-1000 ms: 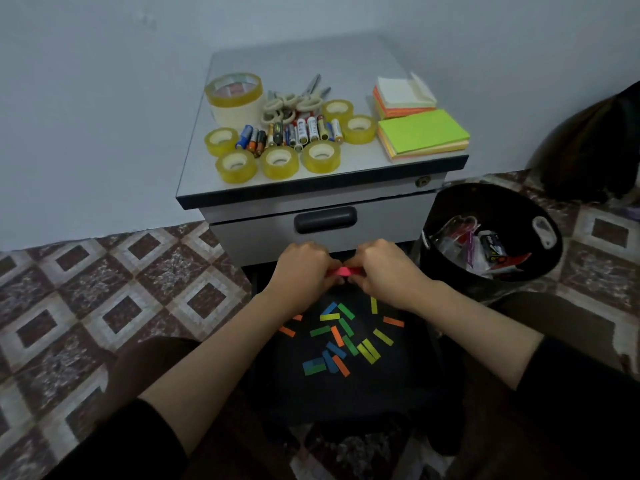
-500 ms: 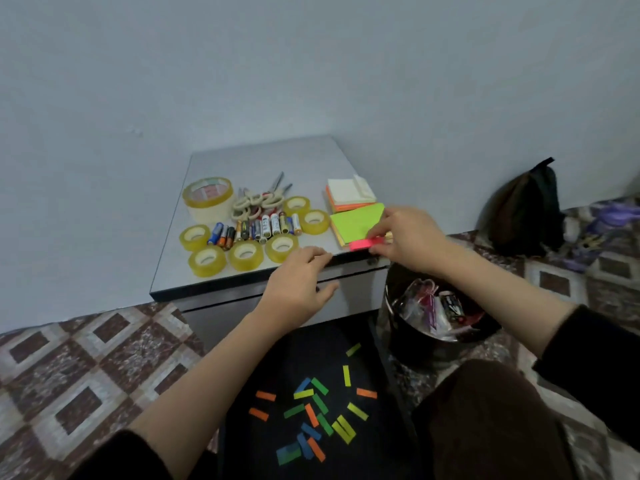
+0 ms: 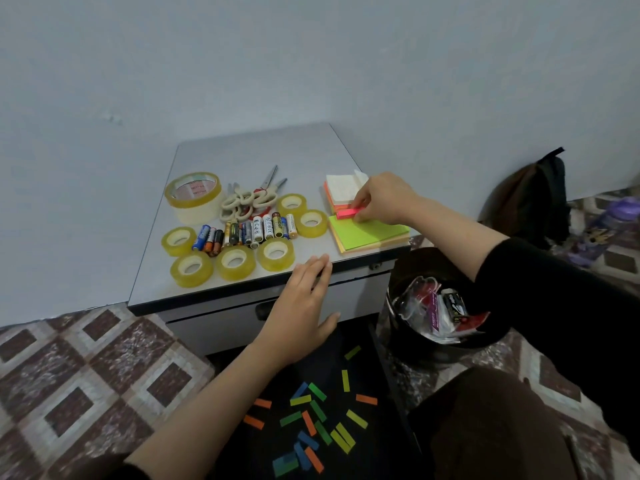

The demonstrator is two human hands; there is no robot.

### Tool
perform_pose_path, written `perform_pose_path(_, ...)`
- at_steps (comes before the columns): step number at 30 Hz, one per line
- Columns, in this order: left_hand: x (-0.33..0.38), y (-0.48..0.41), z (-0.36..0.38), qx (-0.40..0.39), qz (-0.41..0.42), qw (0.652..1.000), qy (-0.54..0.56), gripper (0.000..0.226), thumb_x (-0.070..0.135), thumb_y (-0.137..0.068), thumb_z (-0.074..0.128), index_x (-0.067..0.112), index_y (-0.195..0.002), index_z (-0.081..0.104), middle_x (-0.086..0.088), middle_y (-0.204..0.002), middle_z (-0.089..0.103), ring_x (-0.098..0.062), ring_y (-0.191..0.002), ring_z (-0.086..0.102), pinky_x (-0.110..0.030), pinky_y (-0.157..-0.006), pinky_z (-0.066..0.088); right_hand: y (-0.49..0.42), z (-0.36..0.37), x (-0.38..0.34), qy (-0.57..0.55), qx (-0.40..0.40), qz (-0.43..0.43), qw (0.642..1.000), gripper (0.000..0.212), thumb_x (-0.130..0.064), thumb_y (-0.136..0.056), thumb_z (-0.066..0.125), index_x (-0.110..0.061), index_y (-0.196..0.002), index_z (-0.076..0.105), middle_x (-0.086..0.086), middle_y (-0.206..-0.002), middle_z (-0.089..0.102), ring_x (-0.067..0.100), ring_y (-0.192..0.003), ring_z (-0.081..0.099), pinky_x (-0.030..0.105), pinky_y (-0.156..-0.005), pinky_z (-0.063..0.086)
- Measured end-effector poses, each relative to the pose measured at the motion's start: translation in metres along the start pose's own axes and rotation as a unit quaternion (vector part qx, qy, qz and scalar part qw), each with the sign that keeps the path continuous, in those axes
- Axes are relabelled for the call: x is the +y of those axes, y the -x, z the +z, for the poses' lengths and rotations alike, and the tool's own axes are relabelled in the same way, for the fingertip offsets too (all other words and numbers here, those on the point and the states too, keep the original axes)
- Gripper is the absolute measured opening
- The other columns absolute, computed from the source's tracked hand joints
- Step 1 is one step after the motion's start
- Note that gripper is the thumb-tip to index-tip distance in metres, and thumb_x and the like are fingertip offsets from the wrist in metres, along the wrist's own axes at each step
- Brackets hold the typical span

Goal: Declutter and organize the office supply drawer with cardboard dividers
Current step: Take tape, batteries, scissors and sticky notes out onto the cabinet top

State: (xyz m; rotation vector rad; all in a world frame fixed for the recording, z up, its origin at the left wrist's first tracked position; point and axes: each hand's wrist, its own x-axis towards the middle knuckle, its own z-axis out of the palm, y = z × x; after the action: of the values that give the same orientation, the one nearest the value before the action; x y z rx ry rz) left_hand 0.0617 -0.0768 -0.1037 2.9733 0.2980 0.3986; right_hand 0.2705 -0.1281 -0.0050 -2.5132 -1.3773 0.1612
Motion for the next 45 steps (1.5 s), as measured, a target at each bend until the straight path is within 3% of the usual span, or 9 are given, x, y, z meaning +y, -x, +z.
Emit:
perform_pose_path(6, -0.003, 0.001, 0.007, -0.011, 0.009, 0.998, -0.055, 0.077, 0.048, -0.081, 0.038, -0.005, -0.137, 0.038, -0.017, -0.142, 0.041, -0.032, -0.132, 0.037, -0.047, -0.109, 0.014, -0.005, 0.001, -0.002, 0.001, -0.012, -0.021, 1.0, 0.03, -0.019, -0.079, 0.072, -0.013, -0.109, 0.071, 0.007, -0.108, 0.068, 0.022, -0.102, 0.057, 0.023, -0.074, 0.036)
perform_pose_path(17, -0.004, 0.001, 0.006, 0.018, 0.02, 0.999, -0.047, 0.078, 0.04, -0.079, 0.055, -0.004, -0.14, 0.034, -0.017, -0.145, 0.036, -0.032, -0.136, 0.033, -0.042, -0.111, 0.008, 0.0, -0.001, 0.0, -0.008, 0.0, -0.013, 1.0, 0.031, -0.022, -0.078, 0.074, -0.015, -0.108, 0.07, 0.007, -0.108, 0.064, 0.021, -0.103, 0.056, 0.025, -0.076, 0.039)
perform_pose_path(20, -0.005, 0.002, 0.006, 0.035, 0.029, 0.999, -0.008, 0.073, 0.034, -0.078, 0.055, -0.005, -0.138, 0.038, -0.017, -0.143, 0.039, -0.033, -0.134, 0.035, -0.043, -0.111, 0.014, 0.014, -0.007, 0.004, -0.043, 0.06, 0.013, 0.997, 0.022, -0.02, -0.08, 0.072, -0.012, -0.1, 0.071, 0.005, -0.091, 0.064, 0.02, -0.083, 0.059, 0.028, -0.073, 0.044)
perform_pose_path(23, -0.006, 0.009, 0.006, 0.096, 0.011, 0.994, 0.059, 0.056, 0.032, -0.082, 0.051, -0.003, -0.125, 0.054, -0.017, -0.134, 0.05, -0.031, -0.127, 0.043, -0.04, -0.109, 0.027, 0.045, 0.003, 0.002, -0.169, 0.13, 0.035, 0.976, 0.008, -0.011, -0.081, 0.067, -0.004, -0.084, 0.071, -0.003, -0.064, 0.057, 0.005, -0.054, 0.049, 0.026, -0.062, 0.045)
perform_pose_path(27, -0.007, 0.041, 0.012, 0.159, -0.081, 0.974, 0.14, 0.032, 0.026, -0.081, 0.057, 0.006, -0.103, 0.067, -0.01, -0.115, 0.061, -0.019, -0.11, 0.048, -0.023, -0.1, 0.032, 0.102, 0.06, -0.013, -0.255, 0.074, 0.019, 0.964, 0.012, -0.003, -0.08, 0.064, -0.012, -0.073, 0.069, -0.012, -0.055, 0.052, -0.009, -0.042, 0.051, 0.011, -0.046, 0.042)
perform_pose_path(32, -0.019, 0.108, 0.048, 0.036, -0.166, 0.976, 0.139, 0.023, 0.018, -0.084, 0.065, 0.009, -0.105, 0.067, -0.004, -0.112, 0.062, -0.019, -0.109, 0.051, -0.009, -0.089, 0.025, 0.135, 0.139, -0.018, -0.244, -0.048, 0.039, 0.968, 0.011, -0.003, -0.083, 0.062, -0.004, -0.076, 0.071, -0.01, -0.056, 0.056, -0.01, -0.04, 0.051, 0.007, -0.044, 0.04)
perform_pose_path(35, -0.029, 0.142, 0.074, -0.064, -0.234, 0.957, 0.159, 0.023, 0.017, -0.084, 0.066, 0.009, -0.105, 0.068, -0.005, -0.111, 0.064, -0.021, -0.106, 0.054, -0.016, -0.089, 0.033, 0.142, 0.179, -0.019, -0.205, -0.098, 0.049, 0.973, 0.013, -0.004, -0.082, 0.061, -0.009, -0.075, 0.071, -0.001, -0.069, 0.066, 0.001, -0.049, 0.054, 0.009, -0.051, 0.042)
perform_pose_path(40, -0.045, 0.173, 0.104, -0.147, -0.313, 0.926, 0.154, 0.02, 0.021, -0.087, 0.062, 0.01, -0.102, 0.069, -0.006, -0.107, 0.065, -0.018, -0.097, 0.058, -0.018, -0.078, 0.038, 0.141, 0.237, -0.007, -0.096, -0.118, 0.149, 0.977, 0.02, -0.009, -0.082, 0.055, -0.01, -0.09, 0.074, 0.013, -0.099, 0.069, 0.03, -0.094, 0.064, 0.036, -0.079, 0.054)
perform_pose_path(45, -0.055, 0.167, 0.127, -0.183, -0.335, 0.907, 0.175, 0.022, 0.019, -0.088, 0.059, 0.011, -0.105, 0.07, -0.006, -0.109, 0.067, -0.019, -0.099, 0.061, -0.024, -0.084, 0.044, 0.151, 0.284, -0.003, -0.03, -0.234, 0.188, 0.954, 0.023, -0.012, -0.085, 0.057, -0.002, -0.103, 0.068, 0.017, -0.105, 0.064, 0.033, -0.098, 0.062, 0.032, -0.074, 0.049)
